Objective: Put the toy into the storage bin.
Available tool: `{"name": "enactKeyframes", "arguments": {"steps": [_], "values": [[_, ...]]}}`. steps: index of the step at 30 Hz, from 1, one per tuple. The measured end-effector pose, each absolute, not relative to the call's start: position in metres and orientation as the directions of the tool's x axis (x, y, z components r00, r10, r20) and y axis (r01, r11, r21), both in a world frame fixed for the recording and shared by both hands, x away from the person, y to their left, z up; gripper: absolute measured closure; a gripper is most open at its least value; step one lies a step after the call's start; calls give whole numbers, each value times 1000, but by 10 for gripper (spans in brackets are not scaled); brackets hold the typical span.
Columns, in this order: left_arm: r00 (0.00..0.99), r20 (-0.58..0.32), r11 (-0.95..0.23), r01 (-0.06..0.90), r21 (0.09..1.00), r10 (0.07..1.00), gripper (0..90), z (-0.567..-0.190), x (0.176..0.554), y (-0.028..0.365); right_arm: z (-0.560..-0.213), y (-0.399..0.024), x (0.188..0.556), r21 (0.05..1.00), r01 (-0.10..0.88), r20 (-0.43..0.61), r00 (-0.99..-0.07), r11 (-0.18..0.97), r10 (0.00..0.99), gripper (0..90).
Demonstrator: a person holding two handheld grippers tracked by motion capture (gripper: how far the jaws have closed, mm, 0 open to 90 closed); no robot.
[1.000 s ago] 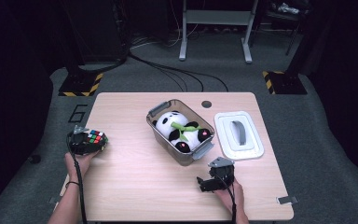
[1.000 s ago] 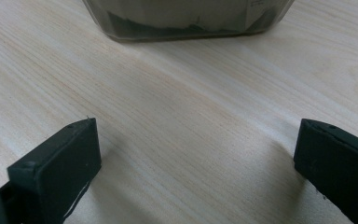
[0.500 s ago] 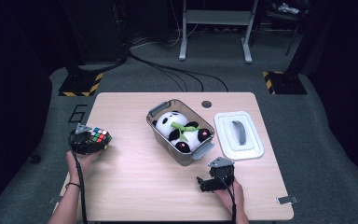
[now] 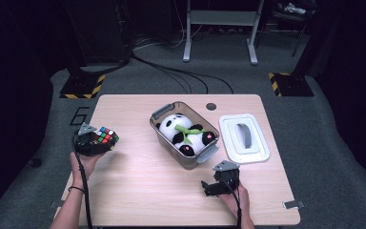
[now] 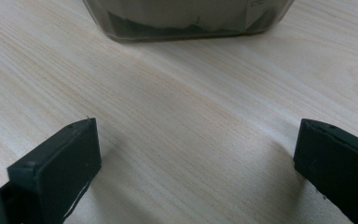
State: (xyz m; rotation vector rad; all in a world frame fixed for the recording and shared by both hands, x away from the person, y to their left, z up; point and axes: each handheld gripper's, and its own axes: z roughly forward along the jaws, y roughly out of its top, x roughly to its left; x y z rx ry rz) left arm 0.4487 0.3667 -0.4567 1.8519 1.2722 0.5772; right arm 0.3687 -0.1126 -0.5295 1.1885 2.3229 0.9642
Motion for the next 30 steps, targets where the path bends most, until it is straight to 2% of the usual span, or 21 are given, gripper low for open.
{"name": "enactKeyframes", "arguments": {"steps": [30], "values": [[517, -31, -255, 474, 843, 856, 340, -397, 446, 312, -529, -113, 369, 711, 569, -7, -583, 414, 813, 0]]}}
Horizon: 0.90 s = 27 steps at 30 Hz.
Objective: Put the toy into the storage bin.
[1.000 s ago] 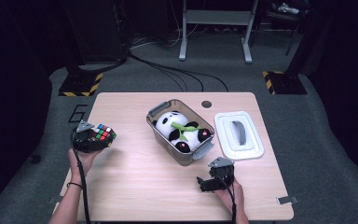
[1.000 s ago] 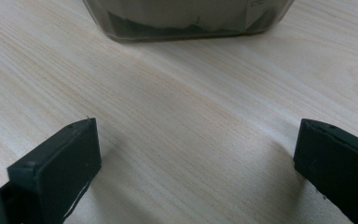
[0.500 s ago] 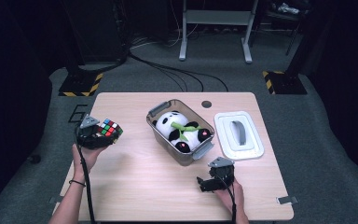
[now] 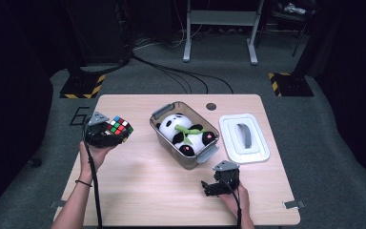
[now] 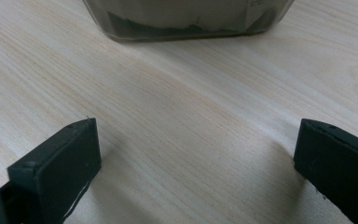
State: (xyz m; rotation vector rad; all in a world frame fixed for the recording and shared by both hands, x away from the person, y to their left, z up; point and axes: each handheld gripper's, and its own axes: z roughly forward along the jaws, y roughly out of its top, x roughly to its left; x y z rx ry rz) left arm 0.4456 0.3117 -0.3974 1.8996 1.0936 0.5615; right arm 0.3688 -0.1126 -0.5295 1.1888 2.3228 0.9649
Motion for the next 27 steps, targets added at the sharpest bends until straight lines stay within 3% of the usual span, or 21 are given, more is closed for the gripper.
{"name": "enactKeyframes", "arguments": {"steps": [27], "values": [[606, -10, -306, 416, 856, 795, 340, -363, 455, 258, -529, -112, 368, 711, 572, -4, -579, 410, 815, 0]]}}
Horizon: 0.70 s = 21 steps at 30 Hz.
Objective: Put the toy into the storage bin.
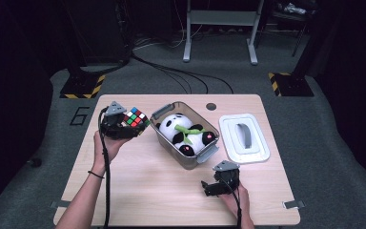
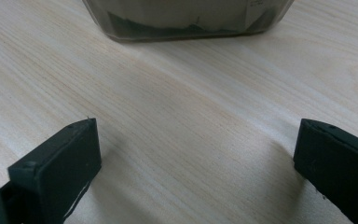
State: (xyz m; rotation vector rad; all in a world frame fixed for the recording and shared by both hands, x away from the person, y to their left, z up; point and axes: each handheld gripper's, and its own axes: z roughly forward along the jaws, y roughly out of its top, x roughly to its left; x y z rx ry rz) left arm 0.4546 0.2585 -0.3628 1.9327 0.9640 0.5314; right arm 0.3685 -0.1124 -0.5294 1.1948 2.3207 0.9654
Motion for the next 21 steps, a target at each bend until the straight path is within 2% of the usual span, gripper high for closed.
{"name": "enactKeyframes", "arguments": {"steps": [13, 21], "values": [[649, -19, -327, 408, 853, 761, 340, -352, 461, 222, -530, -113, 369, 713, 569, -4, -582, 410, 814, 0], [682, -34, -341, 408, 847, 731, 340, -357, 466, 186, -529, -112, 368, 712, 580, 8, -571, 396, 821, 0]]}}
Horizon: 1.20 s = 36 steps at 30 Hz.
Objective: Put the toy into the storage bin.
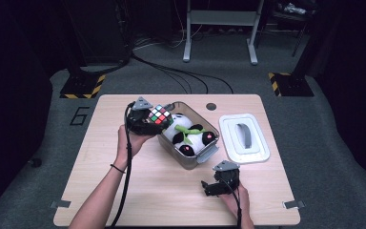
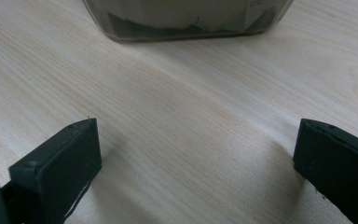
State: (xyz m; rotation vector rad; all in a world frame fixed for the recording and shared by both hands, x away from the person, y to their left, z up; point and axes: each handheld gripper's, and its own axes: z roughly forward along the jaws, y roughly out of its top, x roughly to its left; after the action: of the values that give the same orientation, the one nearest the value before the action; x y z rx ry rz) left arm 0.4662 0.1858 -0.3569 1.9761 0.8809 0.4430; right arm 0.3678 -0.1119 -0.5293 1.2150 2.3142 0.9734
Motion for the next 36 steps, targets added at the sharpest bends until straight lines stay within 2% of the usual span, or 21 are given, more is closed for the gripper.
{"name": "enactKeyframes", "arguments": {"steps": [22, 33, 36], "values": [[763, -107, -410, 454, 791, 637, 340, -384, 470, 103, -529, -112, 368, 713, 584, 8, -561, 389, 828, 1], [785, -105, -473, 468, 746, 611, 337, -401, 469, 81, -529, -112, 367, 713, 584, 9, -561, 388, 828, 0], [789, -111, -476, 470, 744, 604, 309, -400, 467, 81, -529, -112, 367, 712, 584, 9, -561, 389, 827, 0]]}}
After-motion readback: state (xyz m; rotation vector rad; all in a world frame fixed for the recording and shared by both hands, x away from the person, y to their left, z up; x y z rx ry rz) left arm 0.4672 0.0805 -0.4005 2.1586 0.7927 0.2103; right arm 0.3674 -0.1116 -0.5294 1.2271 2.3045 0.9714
